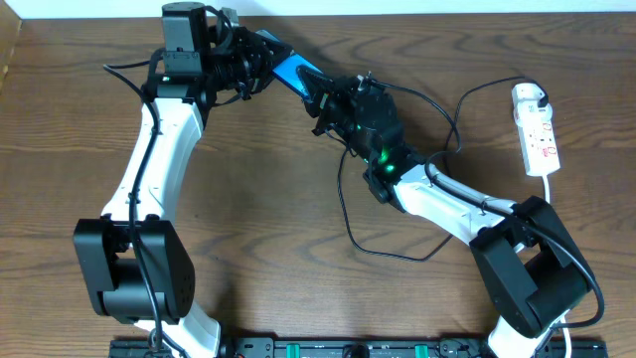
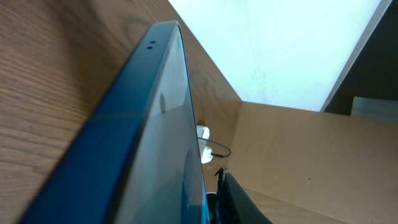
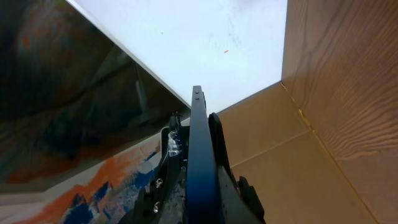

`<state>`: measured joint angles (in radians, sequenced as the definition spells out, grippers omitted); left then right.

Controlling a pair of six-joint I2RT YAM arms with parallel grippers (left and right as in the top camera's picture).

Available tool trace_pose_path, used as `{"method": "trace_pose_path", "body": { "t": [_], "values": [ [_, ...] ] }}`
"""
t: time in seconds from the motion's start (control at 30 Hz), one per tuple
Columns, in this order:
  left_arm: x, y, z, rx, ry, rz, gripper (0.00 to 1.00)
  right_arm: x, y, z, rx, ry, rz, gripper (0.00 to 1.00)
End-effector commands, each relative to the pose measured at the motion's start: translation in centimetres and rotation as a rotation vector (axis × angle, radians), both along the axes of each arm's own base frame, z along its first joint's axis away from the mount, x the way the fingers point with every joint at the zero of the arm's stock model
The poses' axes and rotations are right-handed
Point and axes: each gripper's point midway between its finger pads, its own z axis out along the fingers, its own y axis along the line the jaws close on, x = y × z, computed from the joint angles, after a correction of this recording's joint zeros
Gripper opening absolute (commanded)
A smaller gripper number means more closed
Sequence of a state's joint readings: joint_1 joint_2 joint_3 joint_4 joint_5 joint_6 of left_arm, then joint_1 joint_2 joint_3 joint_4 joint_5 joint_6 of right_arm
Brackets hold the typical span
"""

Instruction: Plug charger to phone and switch on socket

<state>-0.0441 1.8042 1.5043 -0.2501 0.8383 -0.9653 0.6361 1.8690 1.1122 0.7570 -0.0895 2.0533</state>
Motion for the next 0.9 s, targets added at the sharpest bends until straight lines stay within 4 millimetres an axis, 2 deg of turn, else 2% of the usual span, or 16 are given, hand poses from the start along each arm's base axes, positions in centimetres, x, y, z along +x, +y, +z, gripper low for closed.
{"method": "trace_pose_path", "body": {
  "t": [0.0,0.03,0.1,0.27,0.37,0.43,0.5,0.6,0.67,0.73,0.77,0.87],
  "values": [
    [0.0,-0.6,1.8,0.002,-0.049,-0.005,0.20,-2.8,3.1,2.2,0.026,-0.041,0.141,0.01],
    [0.1,-0.5,1.7,0.004,-0.048,-0.002,0.19,-2.8,3.1,2.2,0.026,-0.041,0.141,0.01],
    [0.1,-0.5,1.7,0.004,-0.048,-0.002,0.08,-2.8,3.1,2.1,0.024,-0.042,0.142,0.01],
    [0.1,-0.5,1.7,0.005,-0.049,-0.001,0.08,-2.8,3.1,2.0,0.014,-0.042,0.140,0.12],
    [0.2,0.1,1.7,0.007,-0.049,0.011,0.08,-2.2,2.4,1.4,-0.048,-0.071,0.125,0.22],
    [0.3,0.7,1.6,0.017,-0.055,0.016,0.07,-1.3,1.4,0.7,-0.140,-0.120,0.111,0.27],
    [0.1,1.8,0.9,0.051,-0.053,0.009,0.07,-0.2,-0.3,0.4,-0.280,-0.250,0.130,0.44],
    [-0.8,3.3,-0.6,0.099,-0.020,-0.004,0.07,1.0,-2.5,0.4,-0.381,-0.354,0.147,0.51],
    [-1.4,4.1,-1.4,0.118,0.011,-0.008,0.07,1.5,-3.9,-0.1,-0.435,-0.393,0.174,0.52],
    [-2.4,4.6,-2.1,0.113,0.061,-0.024,0.07,1.7,-5.7,-1.8,-0.522,-0.419,0.248,0.51],
    [-2.7,4.4,-1.9,0.101,0.041,-0.058,0.07,1.5,-6.3,-3.2,-0.571,-0.411,0.292,0.51],
    [-3.5,3.2,-0.8,0.053,-0.021,-0.156,0.07,-0.1,-7.9,-9.0,-0.715,-0.260,0.411,0.50]
  ]
}}
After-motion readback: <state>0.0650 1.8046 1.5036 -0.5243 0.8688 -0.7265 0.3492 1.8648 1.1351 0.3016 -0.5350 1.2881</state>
